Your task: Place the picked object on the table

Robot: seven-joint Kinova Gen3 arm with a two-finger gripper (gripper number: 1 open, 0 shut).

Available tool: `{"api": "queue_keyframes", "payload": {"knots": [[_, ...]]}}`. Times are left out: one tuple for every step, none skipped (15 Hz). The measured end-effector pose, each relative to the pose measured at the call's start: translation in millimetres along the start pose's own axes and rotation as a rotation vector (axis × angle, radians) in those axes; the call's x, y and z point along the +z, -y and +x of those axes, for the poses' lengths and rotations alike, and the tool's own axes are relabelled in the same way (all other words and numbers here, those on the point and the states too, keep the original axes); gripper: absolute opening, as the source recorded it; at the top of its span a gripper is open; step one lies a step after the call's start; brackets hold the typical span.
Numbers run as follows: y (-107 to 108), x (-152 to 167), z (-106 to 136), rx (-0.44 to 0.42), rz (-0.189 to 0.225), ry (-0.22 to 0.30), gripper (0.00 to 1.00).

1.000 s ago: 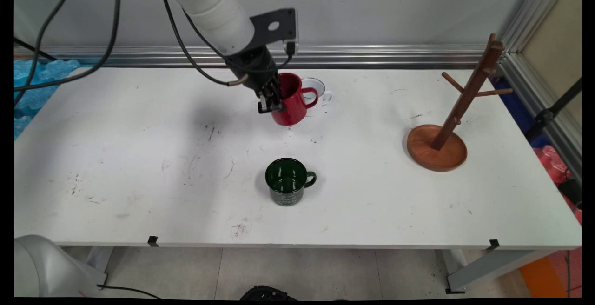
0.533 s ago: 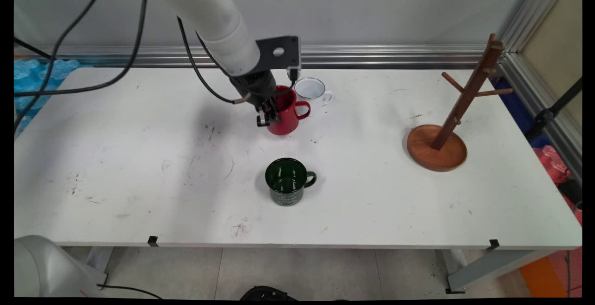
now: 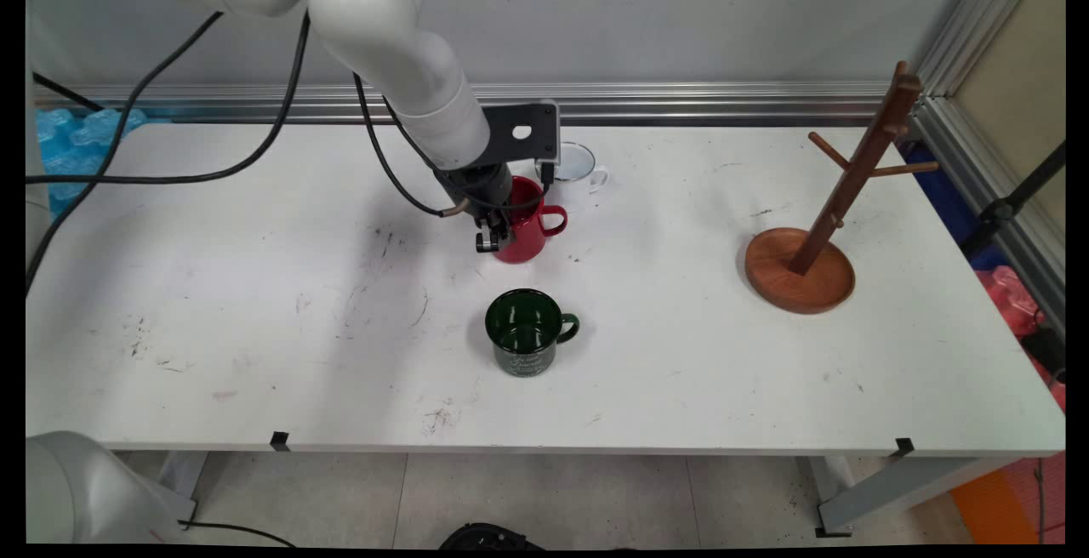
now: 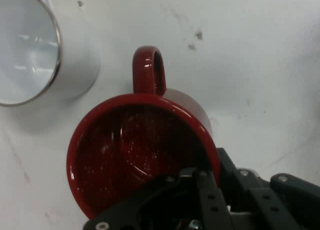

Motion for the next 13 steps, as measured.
{"api": "queue_keyframes", "payload": {"knots": [[0,2,0,0.001,0.001,0.002,0.00],[-1,5,1,0.004,0.002,0.004,0.00],[-2,7,1,0.007,0.002,0.006,0.00],[-2,9,1,0.010,0.003,0.007,1.00],[-3,11,2,0.014,0.004,0.007,1.00],[-3,13,3,0.018,0.004,0.006,1.00],[-3,15,3,0.021,0.005,0.005,1.00],[-3,16,3,0.023,0.006,0.004,1.00],[-2,17,4,0.028,0.007,0.002,1.00],[-2,17,4,0.030,0.009,0.001,1.00],[-1,17,5,0.034,0.011,-0.002,1.00],[-1,16,5,0.037,0.013,-0.006,1.00],[0,15,7,0.043,0.016,-0.011,1.00]]}}
